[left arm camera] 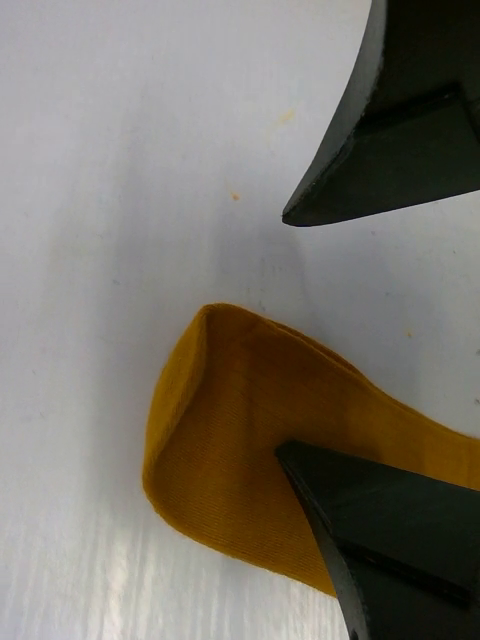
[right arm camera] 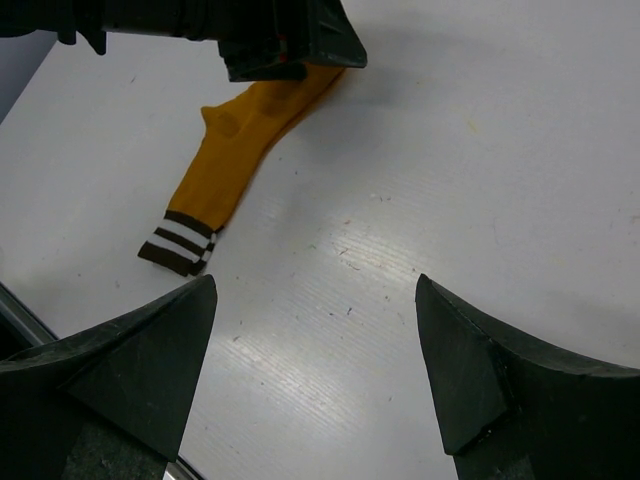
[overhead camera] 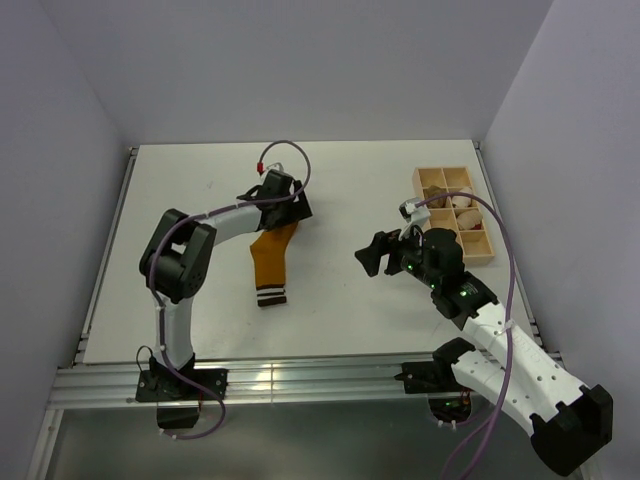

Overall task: Roll the socks
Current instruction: Move the sock to the center of the board.

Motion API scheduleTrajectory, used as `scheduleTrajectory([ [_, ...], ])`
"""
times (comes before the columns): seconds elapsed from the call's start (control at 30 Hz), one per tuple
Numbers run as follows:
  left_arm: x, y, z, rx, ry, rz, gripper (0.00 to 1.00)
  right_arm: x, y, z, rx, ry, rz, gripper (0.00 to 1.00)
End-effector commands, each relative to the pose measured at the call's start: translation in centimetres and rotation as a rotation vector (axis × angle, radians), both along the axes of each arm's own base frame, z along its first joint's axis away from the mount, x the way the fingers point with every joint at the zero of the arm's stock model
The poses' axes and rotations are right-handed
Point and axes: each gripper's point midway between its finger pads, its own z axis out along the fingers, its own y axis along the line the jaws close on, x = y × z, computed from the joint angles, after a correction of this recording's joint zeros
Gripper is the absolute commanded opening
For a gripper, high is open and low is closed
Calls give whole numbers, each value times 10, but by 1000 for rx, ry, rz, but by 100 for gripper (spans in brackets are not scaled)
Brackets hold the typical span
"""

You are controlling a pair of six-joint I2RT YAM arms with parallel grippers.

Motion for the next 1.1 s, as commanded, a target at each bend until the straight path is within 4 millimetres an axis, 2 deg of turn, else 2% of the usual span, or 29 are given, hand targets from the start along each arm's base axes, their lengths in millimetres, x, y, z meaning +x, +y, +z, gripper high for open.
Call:
scheduleTrajectory([
  [0.0,2,-26,-8,-76,21,-13,96,4,1,20,16,-58,-6,87],
  [0.1,7,-36,-19,-114,42,3,96,4,2,19,11,-56,0,87],
  [0.33,15,-71,-11,-229,41,20,96,5,4,13,-3,-39,15,87],
  [0.47,10,-90,10,-259,5,-21,96,5,11,8,-16,-25,43,87],
  [0.57,10,-92,43,-269,-49,-41,97,3,21,5,-43,-28,74,87],
  [0.6,11,-86,64,-256,-87,-38,98,4,24,7,-52,-37,78,87],
  [0.67,14,-73,86,-241,-124,-17,98,-1,38,3,-79,-35,128,87],
  [0.7,14,-62,112,-239,-165,4,99,0,43,7,-94,-59,142,87],
  [0.73,14,-54,123,-238,-182,21,99,-2,49,7,-107,-65,162,87],
  [0.77,16,-39,130,-231,-191,47,100,-7,62,1,-140,-67,214,87],
  [0.8,15,-27,156,-240,-233,57,100,-7,70,6,-149,-83,228,87],
  [0.83,13,-16,163,-228,-243,71,99,-8,76,4,-171,-85,238,87],
  [0.87,15,4,169,-215,-250,105,99,-15,90,-6,-209,-83,294,86],
  [0.9,11,18,192,-215,-290,119,99,-15,100,-2,-215,-99,314,86],
  [0.93,10,43,194,-174,-288,173,99,-16,106,-5,-236,-103,329,86],
  [0.97,6,57,196,-151,-289,198,99,-17,113,-7,-254,-107,348,85],
  [1.0,-3,73,216,-146,-324,219,100,-21,129,-14,-291,-106,396,83],
  [1.03,-8,87,219,-129,-325,248,99,-23,137,-18,-308,-102,417,81],
  [1.07,-16,108,208,-98,-293,288,100,-24,145,-24,-348,-112,451,79],
])
